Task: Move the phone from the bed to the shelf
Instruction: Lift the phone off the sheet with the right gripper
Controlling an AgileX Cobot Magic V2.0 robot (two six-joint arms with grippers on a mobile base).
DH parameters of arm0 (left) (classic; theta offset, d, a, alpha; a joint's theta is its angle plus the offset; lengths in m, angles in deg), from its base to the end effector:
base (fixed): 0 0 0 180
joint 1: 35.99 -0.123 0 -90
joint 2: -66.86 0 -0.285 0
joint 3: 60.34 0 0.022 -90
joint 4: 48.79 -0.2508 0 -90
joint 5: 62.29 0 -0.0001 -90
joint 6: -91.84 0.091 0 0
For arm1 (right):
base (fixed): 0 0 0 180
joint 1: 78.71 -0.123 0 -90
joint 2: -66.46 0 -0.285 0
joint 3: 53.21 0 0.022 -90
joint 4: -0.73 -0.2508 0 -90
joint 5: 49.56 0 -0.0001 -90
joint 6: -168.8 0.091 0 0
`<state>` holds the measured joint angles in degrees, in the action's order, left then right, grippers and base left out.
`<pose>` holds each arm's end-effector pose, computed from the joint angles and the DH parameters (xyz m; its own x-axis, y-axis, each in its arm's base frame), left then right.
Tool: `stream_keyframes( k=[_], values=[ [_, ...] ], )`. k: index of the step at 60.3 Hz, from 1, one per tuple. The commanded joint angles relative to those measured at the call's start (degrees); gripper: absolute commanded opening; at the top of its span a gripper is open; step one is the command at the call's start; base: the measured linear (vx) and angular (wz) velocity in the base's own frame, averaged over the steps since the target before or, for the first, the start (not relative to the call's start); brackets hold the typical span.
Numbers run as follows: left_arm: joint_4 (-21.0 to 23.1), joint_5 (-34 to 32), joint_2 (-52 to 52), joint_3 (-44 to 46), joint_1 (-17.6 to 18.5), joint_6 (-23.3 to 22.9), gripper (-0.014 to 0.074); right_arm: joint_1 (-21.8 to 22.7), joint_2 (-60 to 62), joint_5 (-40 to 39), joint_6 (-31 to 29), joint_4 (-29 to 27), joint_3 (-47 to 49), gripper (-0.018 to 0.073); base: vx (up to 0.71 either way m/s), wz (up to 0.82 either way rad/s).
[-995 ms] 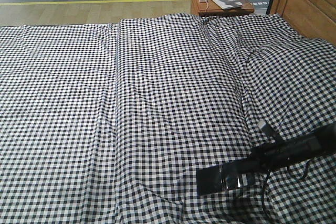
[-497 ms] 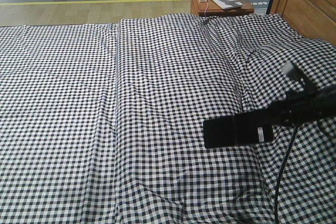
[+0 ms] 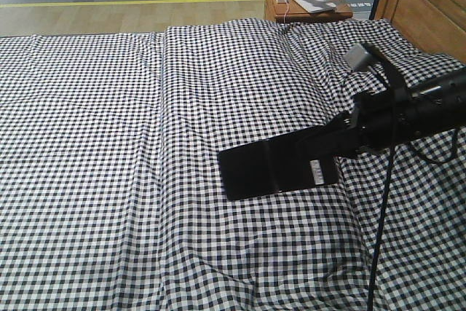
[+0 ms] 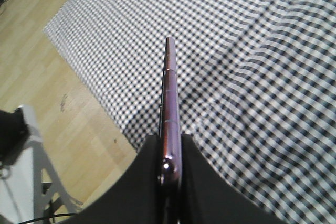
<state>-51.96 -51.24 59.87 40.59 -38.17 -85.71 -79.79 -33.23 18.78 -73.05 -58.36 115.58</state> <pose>0.0560 0.0031 0.1855 -0.1275 0.0921 -0.9875 -0.0364 0.9946 0.0975 0.3045 0.0783 0.2825 -0.7056 -0.3169 -0.6339 -0.6905 0.5086 0.5143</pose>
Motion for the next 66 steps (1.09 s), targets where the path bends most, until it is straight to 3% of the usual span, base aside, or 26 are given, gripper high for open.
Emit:
stream_keyframes(
  k=[1, 32, 66],
  values=[
    [0.26, -4.05, 0.57, 1.46, 0.02, -0.22, 0.0001, -2.71, 3.86, 5.62, 0.27, -6.76, 1.19, -0.0001, 0.0, 0.0],
    [0.26, -4.05, 0.57, 1.46, 0.02, -0.22, 0.0001, -17.81, 11.56, 5.57, 0.7, -8.86, 1.19, -0.0001, 0.0, 0.0],
    [0.26, -4.05, 0.57, 1.46, 0.02, -0.22, 0.0001, -18.41, 12.8, 5.57, 0.7, -8.63, 1.19, -0.0001, 0.0, 0.0]
  ],
)
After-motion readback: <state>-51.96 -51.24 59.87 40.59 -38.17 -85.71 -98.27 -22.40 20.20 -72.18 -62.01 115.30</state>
